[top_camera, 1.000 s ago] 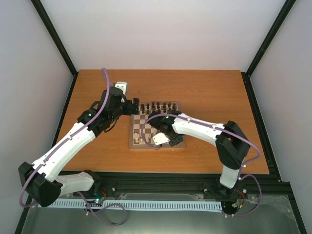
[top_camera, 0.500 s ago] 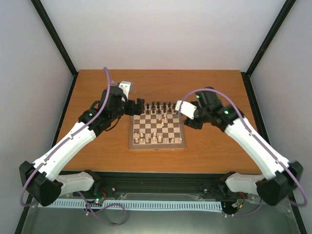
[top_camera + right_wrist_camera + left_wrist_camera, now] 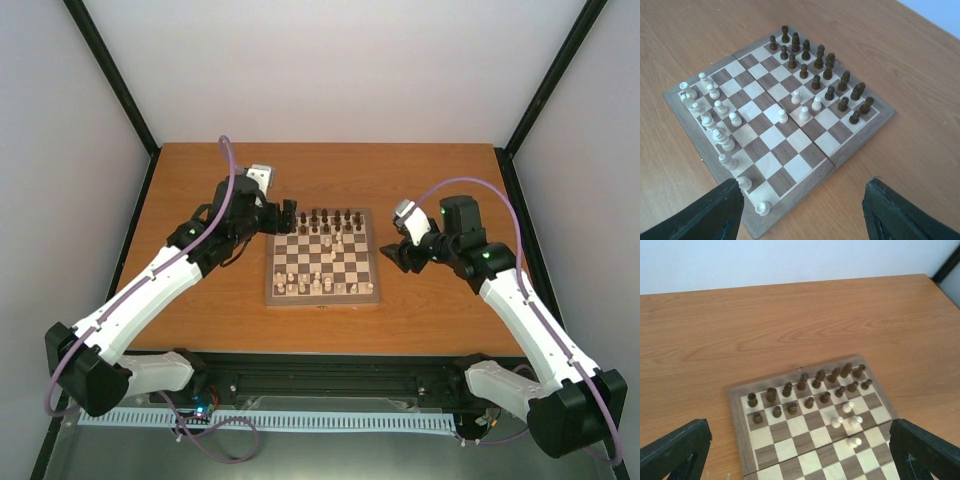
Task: Set up the chess pieces on the board
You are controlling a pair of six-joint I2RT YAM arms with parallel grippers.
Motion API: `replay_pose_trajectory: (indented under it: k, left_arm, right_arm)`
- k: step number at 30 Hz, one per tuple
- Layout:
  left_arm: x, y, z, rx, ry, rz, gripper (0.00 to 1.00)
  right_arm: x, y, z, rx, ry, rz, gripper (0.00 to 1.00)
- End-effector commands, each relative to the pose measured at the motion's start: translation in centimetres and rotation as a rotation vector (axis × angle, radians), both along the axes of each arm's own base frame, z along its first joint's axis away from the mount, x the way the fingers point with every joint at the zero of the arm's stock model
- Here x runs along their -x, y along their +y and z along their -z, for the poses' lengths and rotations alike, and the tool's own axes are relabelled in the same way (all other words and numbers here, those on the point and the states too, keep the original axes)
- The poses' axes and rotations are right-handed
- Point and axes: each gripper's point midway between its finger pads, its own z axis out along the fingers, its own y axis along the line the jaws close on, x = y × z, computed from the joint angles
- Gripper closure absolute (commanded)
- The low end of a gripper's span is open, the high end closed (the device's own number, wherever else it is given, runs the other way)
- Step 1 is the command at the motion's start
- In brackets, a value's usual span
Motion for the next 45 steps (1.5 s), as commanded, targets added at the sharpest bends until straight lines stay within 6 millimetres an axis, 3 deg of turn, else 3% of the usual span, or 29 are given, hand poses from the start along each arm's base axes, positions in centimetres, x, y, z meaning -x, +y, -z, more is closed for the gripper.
replay_pose_trajectory:
  k: [1, 4, 7, 10, 11, 13, 15, 16, 18, 23, 26, 36, 45]
  left_arm:
    - [-1.5, 1.1, -0.3, -0.084, 0.025, -0.106, 0.0]
    - [-1.4, -0.5, -1.2, -0.039, -0.006, -0.027, 0.0]
    - [0.5, -3.0, -3.2, 0.113, -0.065, 0.104, 0.0]
    - [2.9, -5.8, -2.1, -0.023, -0.046, 0.199, 0.01]
    - [3.8, -6.5, -0.8, -0.068, -0.01, 0.224, 0.05]
    - [5.2, -7.5, 1.8, -0.098, 0.077, 0.237, 0.26]
    - [6.4, -8.1, 4.8, -0.111, 0.174, 0.245, 0.68]
    - [7.0, -7.8, 6.5, -0.135, 0.205, 0.227, 0.84]
    - [8.4, -8.3, 8.8, -0.154, 0.21, 0.233, 0.98]
    - [12.0, -11.2, 12.7, -0.129, 0.256, 0.362, 0.99]
    - [13.1, -12.5, 14.8, -0.176, 0.283, 0.405, 0.99]
    - [12.5, -15.2, 18.0, -0.193, 0.31, 0.419, 0.99]
    - [11.2, -15.0, 20.2, -0.263, 0.326, 0.339, 0.99]
  right_arm:
    - [0.3, -0.4, 0.3, -0.061, -0.009, 0.023, 0.33]
    - [0.4, -1.1, -0.2, -0.076, -0.023, 0.042, 0.33]
    - [0.3, -1.7, -0.8, -0.082, -0.053, 0.059, 0.33]
    - [0.4, -2.1, -1.3, -0.081, -0.075, 0.073, 0.33]
    - [0.2, -2.4, -1.3, -0.081, -0.079, 0.086, 0.33]
    - [-0.1, -3.0, -1.5, -0.076, -0.089, 0.109, 0.33]
    - [-0.3, -3.4, -1.5, -0.067, -0.098, 0.126, 0.33]
    - [-0.4, -3.6, -1.5, -0.062, -0.102, 0.136, 0.33]
    - [-0.6, -4.0, -1.5, -0.053, -0.111, 0.15, 0.33]
    - [-0.8, -4.3, -1.3, -0.04, -0.118, 0.165, 0.33]
    - [-0.9, -4.4, -1.2, -0.035, -0.118, 0.168, 0.33]
    - [-0.8, -4.6, -1.3, -0.039, -0.122, 0.166, 0.33]
    - [-0.7, -4.6, -1.4, -0.042, -0.124, 0.16, 0.33]
